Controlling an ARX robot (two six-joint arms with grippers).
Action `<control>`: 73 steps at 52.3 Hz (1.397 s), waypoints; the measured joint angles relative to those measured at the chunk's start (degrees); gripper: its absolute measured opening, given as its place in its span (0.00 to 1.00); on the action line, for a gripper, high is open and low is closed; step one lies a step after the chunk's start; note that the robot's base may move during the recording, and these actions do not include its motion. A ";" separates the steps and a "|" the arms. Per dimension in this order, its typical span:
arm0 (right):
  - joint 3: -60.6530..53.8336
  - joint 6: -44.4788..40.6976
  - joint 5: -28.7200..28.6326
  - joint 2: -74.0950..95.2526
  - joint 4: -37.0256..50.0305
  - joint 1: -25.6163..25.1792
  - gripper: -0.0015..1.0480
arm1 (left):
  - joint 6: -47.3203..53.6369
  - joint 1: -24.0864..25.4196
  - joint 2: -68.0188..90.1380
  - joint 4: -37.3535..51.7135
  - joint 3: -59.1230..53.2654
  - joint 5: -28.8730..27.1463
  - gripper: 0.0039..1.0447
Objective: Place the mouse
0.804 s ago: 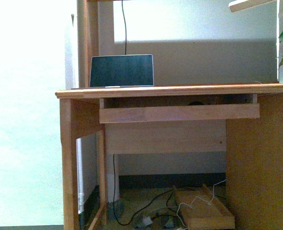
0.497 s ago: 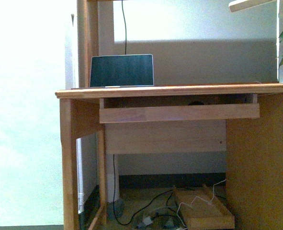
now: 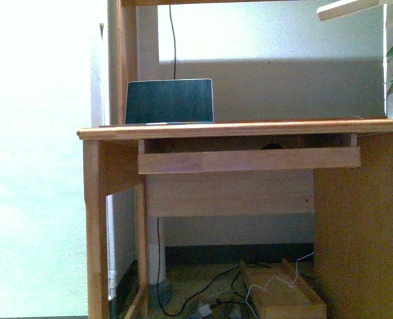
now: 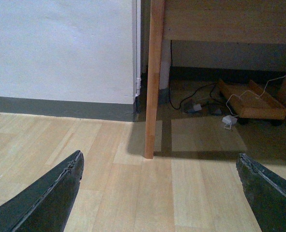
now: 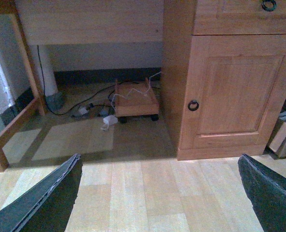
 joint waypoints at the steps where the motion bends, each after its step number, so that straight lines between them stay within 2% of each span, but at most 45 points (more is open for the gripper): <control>1: 0.00 0.00 0.00 0.00 0.00 0.00 0.93 | 0.00 0.00 0.00 0.00 0.00 0.00 0.93; 73: 0.00 0.00 0.00 -0.02 0.00 0.00 0.93 | 0.00 0.00 0.00 -0.02 0.00 0.00 0.93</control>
